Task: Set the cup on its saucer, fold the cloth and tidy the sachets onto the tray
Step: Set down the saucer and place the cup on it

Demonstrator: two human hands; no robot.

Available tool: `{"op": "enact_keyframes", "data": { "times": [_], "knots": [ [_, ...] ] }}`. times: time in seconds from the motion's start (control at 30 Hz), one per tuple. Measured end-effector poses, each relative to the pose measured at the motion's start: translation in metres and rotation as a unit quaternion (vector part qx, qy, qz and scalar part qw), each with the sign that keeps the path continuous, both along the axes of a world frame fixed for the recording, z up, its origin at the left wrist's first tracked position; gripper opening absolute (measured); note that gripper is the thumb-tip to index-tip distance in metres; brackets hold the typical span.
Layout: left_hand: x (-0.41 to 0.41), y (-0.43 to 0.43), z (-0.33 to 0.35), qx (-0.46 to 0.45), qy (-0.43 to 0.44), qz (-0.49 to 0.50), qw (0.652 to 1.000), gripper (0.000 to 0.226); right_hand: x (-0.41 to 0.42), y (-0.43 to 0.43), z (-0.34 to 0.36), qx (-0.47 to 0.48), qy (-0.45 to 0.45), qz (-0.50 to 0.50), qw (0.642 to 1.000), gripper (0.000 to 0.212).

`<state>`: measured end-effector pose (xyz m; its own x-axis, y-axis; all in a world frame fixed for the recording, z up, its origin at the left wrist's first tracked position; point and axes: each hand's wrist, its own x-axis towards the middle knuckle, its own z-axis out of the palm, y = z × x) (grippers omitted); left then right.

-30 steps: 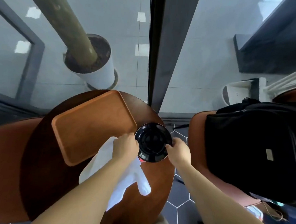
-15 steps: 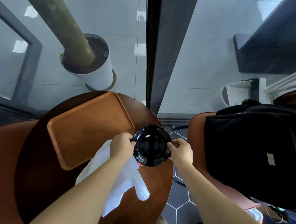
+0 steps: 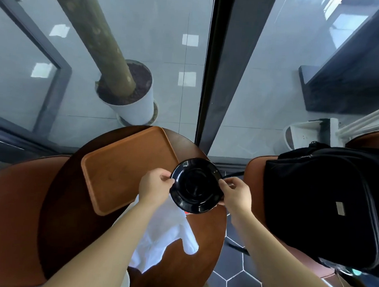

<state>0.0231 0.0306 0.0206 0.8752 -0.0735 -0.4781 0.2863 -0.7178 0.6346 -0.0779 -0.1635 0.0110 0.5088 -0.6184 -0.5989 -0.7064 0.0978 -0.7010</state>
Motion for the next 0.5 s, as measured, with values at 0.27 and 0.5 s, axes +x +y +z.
{"op": "enact_keyframes", "data": {
  "times": [0.27, 0.5],
  "knots": [
    [-0.013, 0.065, 0.026, -0.04, -0.003, 0.068, 0.997, 0.019, 0.015, 0.048, 0.029, -0.002, -0.032, 0.059, 0.998, 0.009],
    [-0.035, 0.127, 0.046, -0.034, -0.024, 0.134, 0.99, 0.017, 0.023, 0.1, 0.052, -0.044, -0.045, 0.155, 0.986, 0.013]
  ]
}}
